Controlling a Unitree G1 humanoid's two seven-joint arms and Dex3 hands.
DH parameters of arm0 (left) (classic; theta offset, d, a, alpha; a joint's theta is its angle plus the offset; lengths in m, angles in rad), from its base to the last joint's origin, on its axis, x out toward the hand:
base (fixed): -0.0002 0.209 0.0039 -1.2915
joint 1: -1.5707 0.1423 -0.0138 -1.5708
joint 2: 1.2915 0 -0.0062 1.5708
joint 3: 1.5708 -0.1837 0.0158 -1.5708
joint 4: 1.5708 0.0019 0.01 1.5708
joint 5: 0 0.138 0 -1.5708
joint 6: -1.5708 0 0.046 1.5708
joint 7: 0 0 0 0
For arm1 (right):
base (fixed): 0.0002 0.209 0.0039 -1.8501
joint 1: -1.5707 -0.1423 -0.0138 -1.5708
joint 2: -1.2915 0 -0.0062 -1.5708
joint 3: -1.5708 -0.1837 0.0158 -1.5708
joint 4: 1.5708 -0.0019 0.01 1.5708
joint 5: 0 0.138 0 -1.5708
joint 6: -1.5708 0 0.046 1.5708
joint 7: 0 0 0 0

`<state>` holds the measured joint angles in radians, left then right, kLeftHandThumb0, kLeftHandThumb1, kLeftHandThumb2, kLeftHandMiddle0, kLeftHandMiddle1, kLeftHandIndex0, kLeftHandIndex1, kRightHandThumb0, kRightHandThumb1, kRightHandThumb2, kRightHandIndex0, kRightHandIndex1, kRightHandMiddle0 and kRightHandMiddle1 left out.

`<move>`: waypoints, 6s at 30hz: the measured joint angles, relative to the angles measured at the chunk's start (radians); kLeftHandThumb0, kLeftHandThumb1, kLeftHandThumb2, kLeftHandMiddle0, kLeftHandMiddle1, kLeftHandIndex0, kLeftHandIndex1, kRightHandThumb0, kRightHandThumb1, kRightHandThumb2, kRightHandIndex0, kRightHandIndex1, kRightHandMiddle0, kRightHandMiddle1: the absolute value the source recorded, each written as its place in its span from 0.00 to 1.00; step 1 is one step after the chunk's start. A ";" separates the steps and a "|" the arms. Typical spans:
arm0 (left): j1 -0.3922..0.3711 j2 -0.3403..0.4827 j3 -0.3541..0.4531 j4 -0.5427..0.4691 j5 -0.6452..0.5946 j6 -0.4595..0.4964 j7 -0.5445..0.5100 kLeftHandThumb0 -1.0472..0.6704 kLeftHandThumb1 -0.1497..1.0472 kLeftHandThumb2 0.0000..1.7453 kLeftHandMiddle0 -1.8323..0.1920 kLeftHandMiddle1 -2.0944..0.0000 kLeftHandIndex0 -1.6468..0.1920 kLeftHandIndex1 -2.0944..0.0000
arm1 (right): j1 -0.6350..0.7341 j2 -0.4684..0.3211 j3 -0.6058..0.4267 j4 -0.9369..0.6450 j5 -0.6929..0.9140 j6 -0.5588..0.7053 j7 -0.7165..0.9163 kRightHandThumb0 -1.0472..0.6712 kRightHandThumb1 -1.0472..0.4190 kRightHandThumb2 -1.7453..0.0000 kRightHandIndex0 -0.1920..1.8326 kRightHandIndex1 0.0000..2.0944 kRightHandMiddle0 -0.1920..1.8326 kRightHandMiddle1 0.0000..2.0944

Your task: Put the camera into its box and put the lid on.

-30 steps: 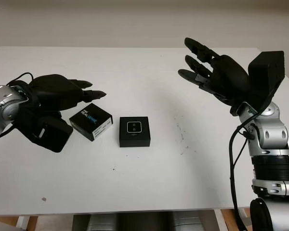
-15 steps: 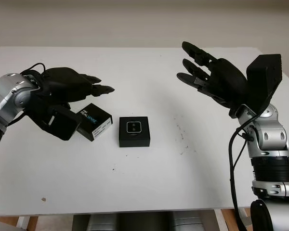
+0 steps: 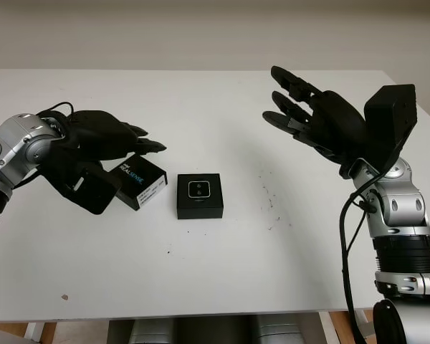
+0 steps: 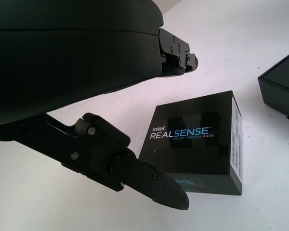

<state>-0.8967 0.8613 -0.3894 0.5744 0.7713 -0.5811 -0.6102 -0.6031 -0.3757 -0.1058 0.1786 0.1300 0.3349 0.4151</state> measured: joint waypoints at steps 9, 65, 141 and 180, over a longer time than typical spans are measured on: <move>0.000 -0.006 -0.001 0.011 0.011 0.001 0.058 0.29 0.80 0.03 0.85 0.97 0.84 0.97 | 0.000 -0.001 0.001 0.000 -0.002 -0.001 -0.010 0.22 0.07 0.97 0.10 0.03 0.12 0.03; 0.128 -0.048 -0.053 0.056 0.056 0.051 0.345 0.25 0.96 0.04 0.98 0.00 0.98 0.03 | 0.011 -0.017 0.012 -0.037 -0.030 -0.011 -0.014 0.26 0.04 0.97 0.12 0.03 0.14 0.03; -0.065 -0.423 -0.041 -0.248 -0.062 1.081 -0.313 0.46 1.00 0.15 0.43 0.00 0.71 0.00 | 0.049 0.065 0.079 -0.048 -0.052 0.006 -0.102 0.22 0.04 0.97 0.11 0.03 0.15 0.04; -0.090 -0.527 -0.107 -0.239 -0.088 1.274 -0.199 0.45 1.00 0.13 0.93 0.01 0.99 0.83 | 0.050 0.092 0.080 -0.024 -0.052 -0.021 -0.124 0.18 0.05 0.97 0.13 0.03 0.17 0.05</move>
<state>-0.9868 0.3344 -0.4962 0.3353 0.6828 0.6927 -0.8090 -0.5535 -0.2836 -0.0253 0.1550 0.0778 0.3140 0.2914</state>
